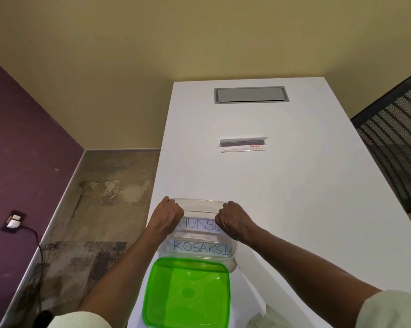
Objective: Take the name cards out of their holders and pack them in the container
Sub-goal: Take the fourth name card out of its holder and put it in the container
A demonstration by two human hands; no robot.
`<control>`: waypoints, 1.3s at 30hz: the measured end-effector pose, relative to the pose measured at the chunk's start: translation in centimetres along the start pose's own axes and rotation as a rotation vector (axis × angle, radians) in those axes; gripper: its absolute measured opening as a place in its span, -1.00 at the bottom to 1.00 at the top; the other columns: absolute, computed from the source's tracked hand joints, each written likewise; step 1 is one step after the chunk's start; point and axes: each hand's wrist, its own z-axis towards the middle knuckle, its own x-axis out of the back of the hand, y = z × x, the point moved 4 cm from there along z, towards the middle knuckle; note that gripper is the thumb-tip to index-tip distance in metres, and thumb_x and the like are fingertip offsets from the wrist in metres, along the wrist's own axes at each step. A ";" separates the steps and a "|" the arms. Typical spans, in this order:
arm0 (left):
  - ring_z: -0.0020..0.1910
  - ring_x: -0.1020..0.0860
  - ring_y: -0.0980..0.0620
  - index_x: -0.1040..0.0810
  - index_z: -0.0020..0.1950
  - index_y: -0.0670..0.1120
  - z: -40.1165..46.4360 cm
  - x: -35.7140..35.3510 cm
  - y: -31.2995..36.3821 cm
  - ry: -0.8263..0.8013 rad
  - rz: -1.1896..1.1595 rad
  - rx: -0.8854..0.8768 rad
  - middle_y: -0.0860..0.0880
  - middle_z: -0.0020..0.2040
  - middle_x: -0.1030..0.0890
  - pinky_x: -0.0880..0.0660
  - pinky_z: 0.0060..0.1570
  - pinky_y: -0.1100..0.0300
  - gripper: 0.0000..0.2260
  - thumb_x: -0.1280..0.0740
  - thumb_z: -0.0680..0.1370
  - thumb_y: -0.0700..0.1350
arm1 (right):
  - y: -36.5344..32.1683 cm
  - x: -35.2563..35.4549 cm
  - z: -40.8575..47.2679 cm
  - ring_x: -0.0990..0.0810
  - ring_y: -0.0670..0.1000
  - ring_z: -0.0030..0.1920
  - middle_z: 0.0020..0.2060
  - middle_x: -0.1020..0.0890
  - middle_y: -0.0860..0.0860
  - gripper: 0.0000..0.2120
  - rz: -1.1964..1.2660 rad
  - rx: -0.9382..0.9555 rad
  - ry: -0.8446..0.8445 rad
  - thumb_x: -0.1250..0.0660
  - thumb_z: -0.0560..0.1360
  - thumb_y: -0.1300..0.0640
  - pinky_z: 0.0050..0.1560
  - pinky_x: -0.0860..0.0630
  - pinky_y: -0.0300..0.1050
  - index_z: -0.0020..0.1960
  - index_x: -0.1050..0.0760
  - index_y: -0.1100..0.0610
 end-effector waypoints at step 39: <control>-0.36 -0.57 0.05 -0.60 -0.33 -0.02 -1.4 5.4 0.6 -0.009 0.010 0.236 0.02 -0.38 -0.59 -0.34 -0.36 0.26 -0.86 -0.46 0.27 -0.25 | 1.7 1.1 -1.0 -0.40 0.09 -0.40 -0.60 -0.43 0.07 -0.77 0.354 -0.134 0.171 -0.31 0.25 0.38 -0.42 -0.08 -0.14 -0.45 -0.34 0.13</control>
